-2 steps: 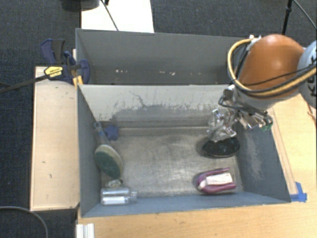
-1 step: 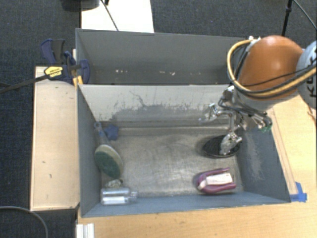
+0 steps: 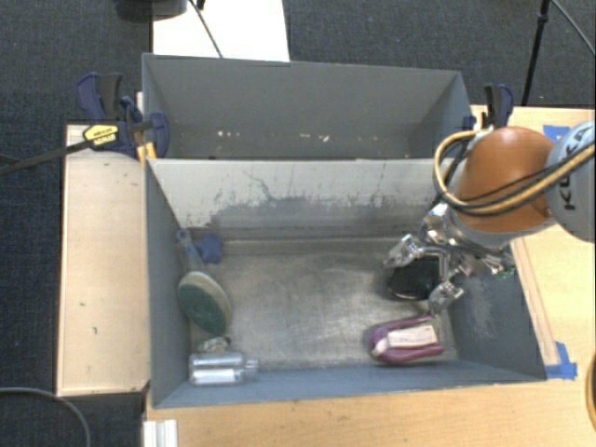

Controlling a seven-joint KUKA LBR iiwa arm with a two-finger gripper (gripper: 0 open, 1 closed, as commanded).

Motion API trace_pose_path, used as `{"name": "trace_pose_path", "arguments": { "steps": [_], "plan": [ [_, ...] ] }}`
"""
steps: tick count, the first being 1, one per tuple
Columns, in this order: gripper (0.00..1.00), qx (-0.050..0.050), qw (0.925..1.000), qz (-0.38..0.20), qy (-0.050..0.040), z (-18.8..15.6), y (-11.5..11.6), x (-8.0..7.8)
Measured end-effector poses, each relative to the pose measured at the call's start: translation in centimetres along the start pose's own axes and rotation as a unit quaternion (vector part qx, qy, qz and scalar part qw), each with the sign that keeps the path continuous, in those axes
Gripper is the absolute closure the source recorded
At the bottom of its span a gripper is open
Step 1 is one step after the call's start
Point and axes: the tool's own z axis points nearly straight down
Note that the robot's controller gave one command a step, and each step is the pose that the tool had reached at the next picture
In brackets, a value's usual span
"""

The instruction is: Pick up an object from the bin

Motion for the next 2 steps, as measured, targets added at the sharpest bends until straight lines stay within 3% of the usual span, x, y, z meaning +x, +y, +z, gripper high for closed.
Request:
{"name": "trace_pose_path", "arguments": {
  "steps": [1,2],
  "plan": [
    [1.0,0.002,1.0,0.0,-0.0034,-0.5,0.0,-0.3],
    [1.0,0.004,0.9994,0.035,-0.0054,-12.9,0.5,1.0]
  ]
}}
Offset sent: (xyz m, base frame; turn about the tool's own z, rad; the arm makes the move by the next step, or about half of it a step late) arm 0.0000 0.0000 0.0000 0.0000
